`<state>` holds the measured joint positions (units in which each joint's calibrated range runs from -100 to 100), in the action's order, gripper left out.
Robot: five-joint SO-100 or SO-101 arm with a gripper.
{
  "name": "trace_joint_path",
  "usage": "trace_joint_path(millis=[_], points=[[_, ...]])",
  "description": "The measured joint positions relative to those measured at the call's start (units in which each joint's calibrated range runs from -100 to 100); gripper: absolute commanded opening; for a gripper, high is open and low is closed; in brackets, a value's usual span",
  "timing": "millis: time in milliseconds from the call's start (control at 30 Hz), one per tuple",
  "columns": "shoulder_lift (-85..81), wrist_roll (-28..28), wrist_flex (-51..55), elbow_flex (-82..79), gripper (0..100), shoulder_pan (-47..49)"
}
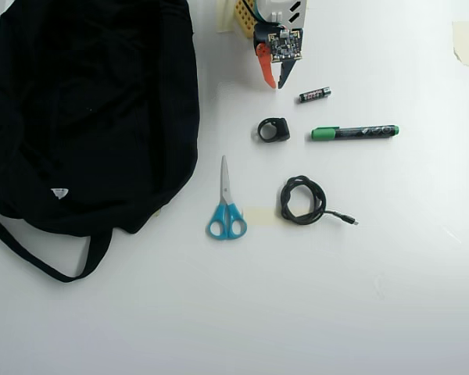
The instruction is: Put the green marker into the black bag
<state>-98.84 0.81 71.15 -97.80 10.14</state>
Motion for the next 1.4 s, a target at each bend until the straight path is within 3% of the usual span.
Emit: trace_joint_path(millis=[833,1400], points=[[0.42,0.0,-7.9,0.47,2,0.0],[22.67,0.0,-8.5,28.77,2,2.94]])
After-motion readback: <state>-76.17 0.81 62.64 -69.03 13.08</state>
